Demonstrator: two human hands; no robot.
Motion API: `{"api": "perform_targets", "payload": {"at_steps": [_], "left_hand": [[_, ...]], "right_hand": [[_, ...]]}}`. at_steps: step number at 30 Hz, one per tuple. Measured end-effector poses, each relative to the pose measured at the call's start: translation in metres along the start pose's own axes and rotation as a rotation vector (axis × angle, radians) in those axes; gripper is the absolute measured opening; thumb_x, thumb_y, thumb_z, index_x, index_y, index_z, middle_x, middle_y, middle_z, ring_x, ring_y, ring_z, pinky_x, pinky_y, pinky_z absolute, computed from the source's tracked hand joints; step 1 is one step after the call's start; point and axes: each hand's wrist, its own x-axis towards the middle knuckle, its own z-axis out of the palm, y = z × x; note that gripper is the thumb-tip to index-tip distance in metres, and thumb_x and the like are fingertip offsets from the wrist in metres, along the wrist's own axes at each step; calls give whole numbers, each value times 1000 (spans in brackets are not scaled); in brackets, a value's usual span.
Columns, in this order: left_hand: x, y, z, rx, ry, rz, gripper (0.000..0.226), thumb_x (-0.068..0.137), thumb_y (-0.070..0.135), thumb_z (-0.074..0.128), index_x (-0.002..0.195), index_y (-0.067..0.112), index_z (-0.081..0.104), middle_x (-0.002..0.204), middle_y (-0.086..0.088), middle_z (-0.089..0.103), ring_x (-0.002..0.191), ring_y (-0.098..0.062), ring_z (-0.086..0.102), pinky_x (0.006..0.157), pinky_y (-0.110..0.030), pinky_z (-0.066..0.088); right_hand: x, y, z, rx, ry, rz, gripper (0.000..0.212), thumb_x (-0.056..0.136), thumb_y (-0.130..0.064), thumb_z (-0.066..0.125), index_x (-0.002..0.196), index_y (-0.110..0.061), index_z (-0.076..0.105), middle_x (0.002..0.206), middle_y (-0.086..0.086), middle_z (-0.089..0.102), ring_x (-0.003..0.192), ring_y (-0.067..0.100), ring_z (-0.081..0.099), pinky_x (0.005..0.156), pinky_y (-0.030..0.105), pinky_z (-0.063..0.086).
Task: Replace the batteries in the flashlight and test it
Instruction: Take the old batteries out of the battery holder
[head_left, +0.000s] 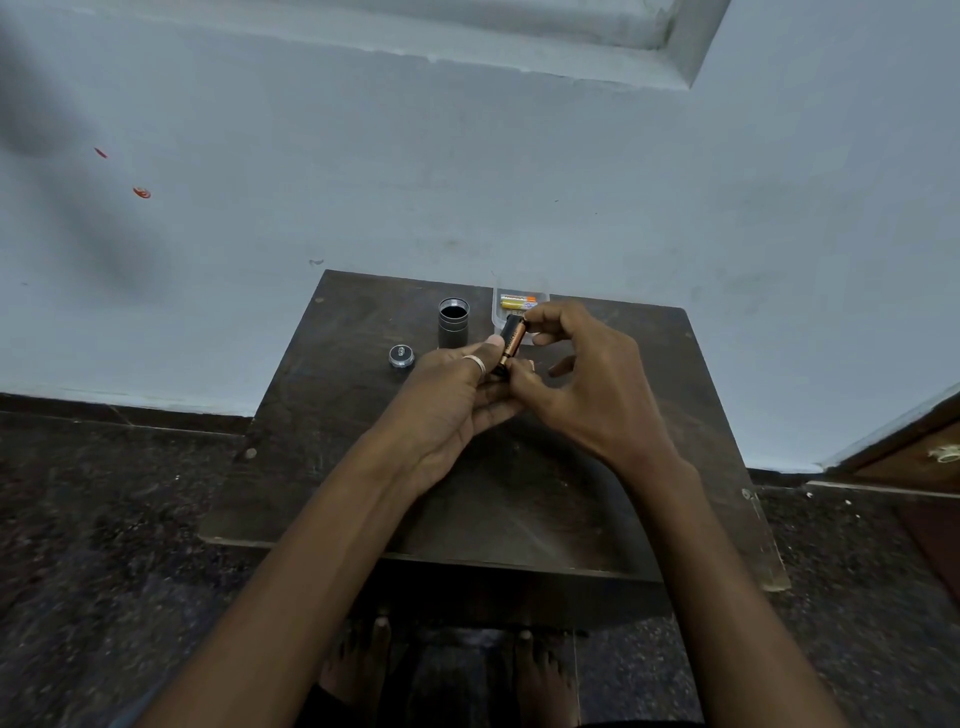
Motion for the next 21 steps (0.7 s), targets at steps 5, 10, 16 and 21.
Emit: {"api": "perform_targets", "payload": {"at_steps": [5, 10, 16, 21], "left_hand": [[0, -1, 2, -16, 6, -7, 28, 104, 19, 47, 96, 2, 68, 83, -8, 73, 76, -15, 73, 65, -27, 59], [1, -2, 0, 18, 6, -6, 28, 104, 19, 47, 95, 5, 69, 84, -9, 73, 78, -14, 72, 64, -25, 59], [1, -4, -2, 76, 18, 9, 28, 104, 20, 47, 94, 8, 70, 96, -13, 72, 87, -17, 71, 71, -28, 60], [0, -3, 2, 80, 17, 6, 29, 104, 20, 47, 94, 7, 71, 94, -13, 71, 83, -16, 71, 68, -27, 59]], "right_hand": [[-2, 2, 1, -43, -21, -25, 44, 79, -30, 68, 120, -15, 59, 111, -1, 70, 100, 17, 66, 74, 43, 57], [-3, 4, 2, -141, -78, -51, 46, 81, -37, 61, 123, -21, 52, 112, -2, 67, 101, 19, 64, 72, 44, 56], [-5, -1, 1, -219, -93, -84, 43, 83, -29, 64, 122, -13, 55, 101, 6, 67, 90, 26, 62, 70, 45, 55], [-6, -4, 3, -234, -91, -102, 39, 85, -23, 65, 120, -9, 56, 95, 10, 67, 85, 29, 61, 69, 43, 53]]}}
